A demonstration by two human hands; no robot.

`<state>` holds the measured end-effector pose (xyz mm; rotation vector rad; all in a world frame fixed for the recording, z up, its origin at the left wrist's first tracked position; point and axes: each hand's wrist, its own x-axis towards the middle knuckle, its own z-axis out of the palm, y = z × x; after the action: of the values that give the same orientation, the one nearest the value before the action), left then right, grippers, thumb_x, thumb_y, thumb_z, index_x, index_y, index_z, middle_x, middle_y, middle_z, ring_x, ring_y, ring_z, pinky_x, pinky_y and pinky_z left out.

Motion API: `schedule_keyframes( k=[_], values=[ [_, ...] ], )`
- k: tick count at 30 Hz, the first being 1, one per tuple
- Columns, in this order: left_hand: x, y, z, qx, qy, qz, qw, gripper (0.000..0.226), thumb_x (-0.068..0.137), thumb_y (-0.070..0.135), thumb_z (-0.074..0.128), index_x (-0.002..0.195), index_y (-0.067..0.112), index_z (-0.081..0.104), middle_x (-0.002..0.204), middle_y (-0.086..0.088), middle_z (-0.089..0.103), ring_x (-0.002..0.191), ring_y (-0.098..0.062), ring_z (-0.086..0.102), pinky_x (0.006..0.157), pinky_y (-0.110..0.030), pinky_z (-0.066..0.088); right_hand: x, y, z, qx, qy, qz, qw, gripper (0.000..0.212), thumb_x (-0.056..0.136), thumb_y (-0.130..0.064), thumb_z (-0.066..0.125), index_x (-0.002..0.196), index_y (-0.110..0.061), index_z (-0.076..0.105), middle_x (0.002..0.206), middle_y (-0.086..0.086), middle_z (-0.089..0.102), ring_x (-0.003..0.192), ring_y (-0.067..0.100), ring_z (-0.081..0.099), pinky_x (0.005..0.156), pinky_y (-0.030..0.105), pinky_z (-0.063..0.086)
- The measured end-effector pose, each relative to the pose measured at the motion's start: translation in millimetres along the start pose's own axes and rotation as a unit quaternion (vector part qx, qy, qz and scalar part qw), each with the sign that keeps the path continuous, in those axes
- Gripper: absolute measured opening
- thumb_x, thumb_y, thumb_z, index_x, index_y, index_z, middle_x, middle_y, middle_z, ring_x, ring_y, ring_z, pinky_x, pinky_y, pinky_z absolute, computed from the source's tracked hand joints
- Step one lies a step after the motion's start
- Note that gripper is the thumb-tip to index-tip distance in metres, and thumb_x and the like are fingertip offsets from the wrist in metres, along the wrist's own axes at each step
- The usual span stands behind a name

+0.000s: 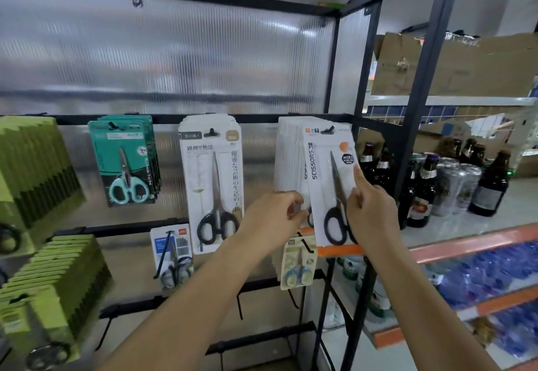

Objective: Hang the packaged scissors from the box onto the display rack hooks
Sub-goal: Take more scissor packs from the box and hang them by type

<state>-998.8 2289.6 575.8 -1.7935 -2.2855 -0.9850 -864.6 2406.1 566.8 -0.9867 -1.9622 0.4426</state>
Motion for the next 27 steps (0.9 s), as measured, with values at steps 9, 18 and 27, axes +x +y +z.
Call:
schedule_keyframes(
  k=[9, 18, 27],
  values=[
    [-7.1, -11.8, -2.5, 0.012, 0.001, -0.021, 1.0, 0.026, 0.092, 0.033, 0.056, 0.115, 0.023, 0.063, 0.103, 0.003, 0.064, 0.093, -0.015, 0.059, 0.083, -0.033, 0.051, -7.7, 23.6, 24.2, -0.022, -0.011, 0.014, 1.0, 0.059, 0.099, -0.016, 0.033, 0.148, -0.037, 0.008, 0.122, 0.006, 0.044, 0.082, 0.019, 0.048, 0.069, 0.032, 0.041],
    [-18.2, -36.5, -22.3, -0.012, 0.042, -0.068, 0.997, 0.029, 0.092, 0.031, 0.058, 0.118, 0.02, 0.062, 0.1, 0.005, 0.063, 0.088, -0.008, 0.054, 0.08, -0.024, 0.046, -8.4, -0.9, 28.5, -0.009, 0.057, -0.053, 0.997, 0.052, 0.087, 0.003, 0.048, 0.136, -0.013, 0.046, 0.134, 0.01, 0.038, 0.124, 0.026, 0.032, 0.103, 0.037, 0.033],
    [-54.4, -57.1, -48.0, -0.12, 0.147, -0.063, 0.98, 0.011, 0.089, 0.018, 0.063, 0.097, 0.022, 0.069, 0.082, 0.015, 0.064, 0.074, 0.001, 0.06, 0.074, -0.019, 0.051, -28.7, -55.4, 61.4, 0.127, 0.0, -0.216, 0.968, 0.033, 0.08, 0.014, 0.055, 0.107, -0.002, 0.067, 0.105, 0.01, 0.056, 0.097, 0.019, 0.052, 0.085, 0.006, 0.033]
  ],
)
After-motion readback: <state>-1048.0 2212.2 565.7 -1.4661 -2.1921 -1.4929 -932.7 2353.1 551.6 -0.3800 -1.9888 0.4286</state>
